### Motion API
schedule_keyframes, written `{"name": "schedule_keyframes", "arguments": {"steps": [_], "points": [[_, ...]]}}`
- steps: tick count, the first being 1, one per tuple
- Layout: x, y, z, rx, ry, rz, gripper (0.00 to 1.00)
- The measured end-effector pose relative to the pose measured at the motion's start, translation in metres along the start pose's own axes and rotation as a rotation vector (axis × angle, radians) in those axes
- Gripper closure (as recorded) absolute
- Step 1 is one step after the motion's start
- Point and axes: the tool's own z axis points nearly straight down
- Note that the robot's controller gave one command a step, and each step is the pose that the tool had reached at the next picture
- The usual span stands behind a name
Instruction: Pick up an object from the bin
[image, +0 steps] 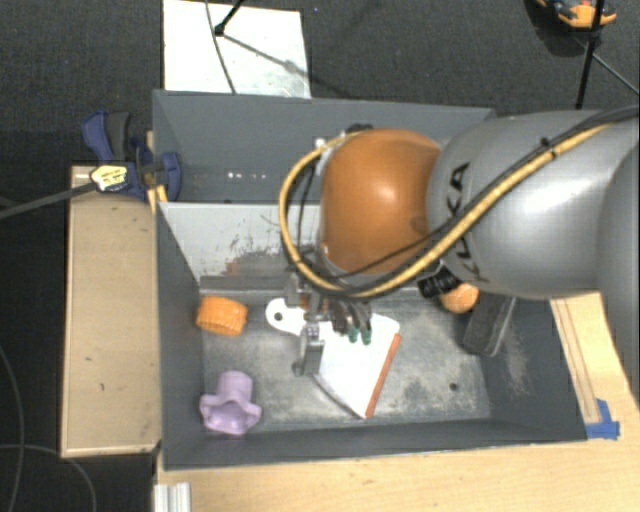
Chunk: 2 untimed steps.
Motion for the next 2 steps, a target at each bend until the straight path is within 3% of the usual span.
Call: {"name": "schedule_keyframes", "arguments": {"steps": [1,2], "points": [[-0.002,-0.001,-0.005,-0.002,-0.008,0.006,0.0],[-0.033,-0.024,0.06,-0.003,-0.014,0.051,0.0]]}}
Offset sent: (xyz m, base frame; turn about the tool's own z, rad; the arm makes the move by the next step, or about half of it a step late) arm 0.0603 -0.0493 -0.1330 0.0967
